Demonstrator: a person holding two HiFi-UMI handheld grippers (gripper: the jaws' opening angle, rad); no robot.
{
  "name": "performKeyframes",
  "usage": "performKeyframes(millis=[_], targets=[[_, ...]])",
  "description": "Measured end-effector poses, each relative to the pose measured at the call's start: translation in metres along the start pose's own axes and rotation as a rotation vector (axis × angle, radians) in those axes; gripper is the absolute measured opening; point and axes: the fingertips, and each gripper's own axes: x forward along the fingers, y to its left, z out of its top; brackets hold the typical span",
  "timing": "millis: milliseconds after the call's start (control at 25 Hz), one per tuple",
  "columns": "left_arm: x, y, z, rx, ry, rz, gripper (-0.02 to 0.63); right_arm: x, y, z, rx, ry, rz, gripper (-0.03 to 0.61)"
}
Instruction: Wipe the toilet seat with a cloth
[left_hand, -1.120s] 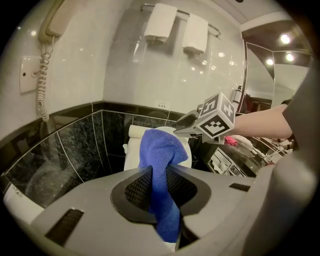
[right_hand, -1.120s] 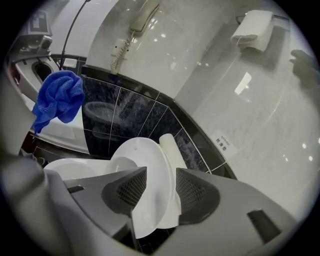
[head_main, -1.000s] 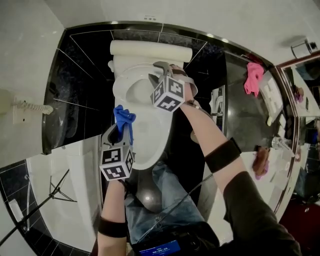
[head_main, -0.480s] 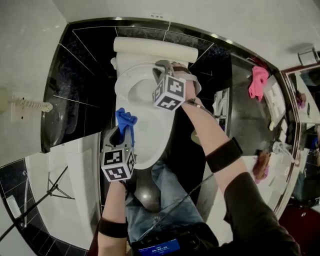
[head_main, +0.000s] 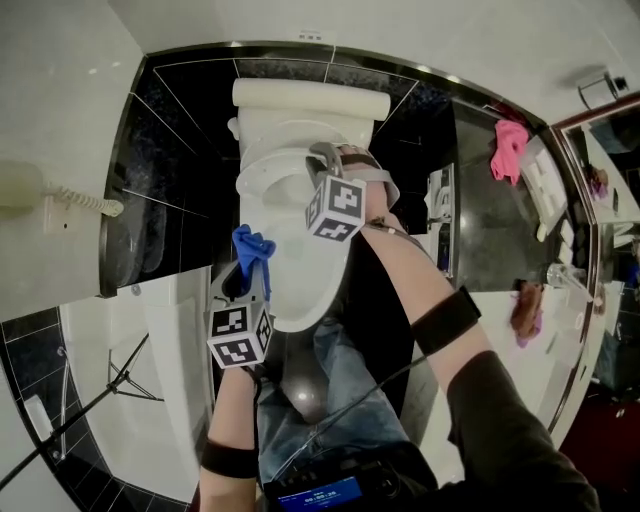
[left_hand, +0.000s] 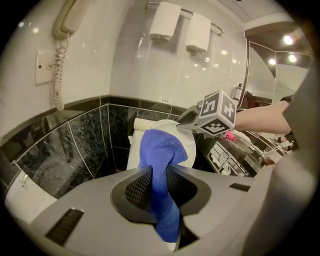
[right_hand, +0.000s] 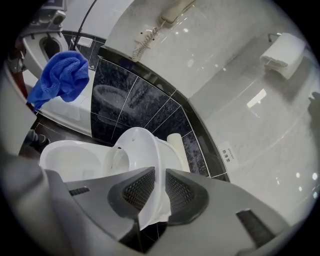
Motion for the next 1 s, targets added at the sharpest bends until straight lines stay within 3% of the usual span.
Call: performKeyframes(millis=[440, 720, 1000], targets=[[-0.096, 0.038, -0.053, 0.074, -0.012, -0.06, 0.071, -0.071, 0.102, 0.019, -0.001, 0.114, -0.073, 0.084], [-0.149, 0.052, -0.114, 0.124, -0.016, -0.136, 0.071, -0.109, 0.192, 0.022, -0.017, 0.204, -0.156, 0.083], [-0.169, 0.062, -0.198, 0.084, 0.024, -0.105, 0.069, -0.128, 0.286, 0.015, -0.051, 0.214, -0.182, 0.084]])
